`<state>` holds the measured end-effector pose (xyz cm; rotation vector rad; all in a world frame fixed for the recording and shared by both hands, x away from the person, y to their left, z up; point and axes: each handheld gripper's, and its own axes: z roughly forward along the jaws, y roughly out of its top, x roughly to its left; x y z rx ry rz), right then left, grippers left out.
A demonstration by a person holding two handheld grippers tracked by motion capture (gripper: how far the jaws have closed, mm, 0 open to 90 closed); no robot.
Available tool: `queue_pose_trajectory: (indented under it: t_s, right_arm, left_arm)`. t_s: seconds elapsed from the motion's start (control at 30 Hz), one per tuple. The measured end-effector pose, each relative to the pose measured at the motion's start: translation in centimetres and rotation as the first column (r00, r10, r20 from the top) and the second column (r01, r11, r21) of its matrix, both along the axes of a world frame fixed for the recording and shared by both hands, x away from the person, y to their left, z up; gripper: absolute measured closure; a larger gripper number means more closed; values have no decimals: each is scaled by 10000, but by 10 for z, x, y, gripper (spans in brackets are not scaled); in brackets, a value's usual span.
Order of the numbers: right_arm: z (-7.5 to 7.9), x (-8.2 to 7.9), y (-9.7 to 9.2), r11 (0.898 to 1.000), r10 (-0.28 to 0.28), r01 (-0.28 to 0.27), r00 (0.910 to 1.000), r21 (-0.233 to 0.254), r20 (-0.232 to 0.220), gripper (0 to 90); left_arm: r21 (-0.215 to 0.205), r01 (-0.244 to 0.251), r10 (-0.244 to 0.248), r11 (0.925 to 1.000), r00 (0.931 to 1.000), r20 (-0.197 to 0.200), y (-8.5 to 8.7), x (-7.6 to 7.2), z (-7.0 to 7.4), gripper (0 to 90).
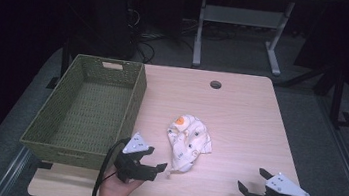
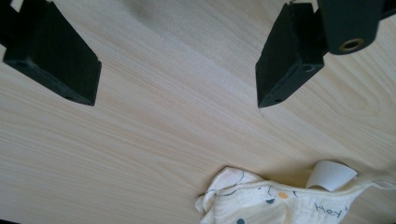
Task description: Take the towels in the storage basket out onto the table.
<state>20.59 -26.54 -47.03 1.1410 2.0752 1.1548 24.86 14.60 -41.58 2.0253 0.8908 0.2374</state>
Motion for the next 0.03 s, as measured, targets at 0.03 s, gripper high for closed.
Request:
queue_pose_trajectory:
  t_s: [0.03]
  right_arm:
    - [0, 0, 0, 10000, 7, -7, 10000, 19, 22, 139]
  left_arm:
    - [-20, 6, -5, 10000, 10000, 52, 1, 0, 1, 264]
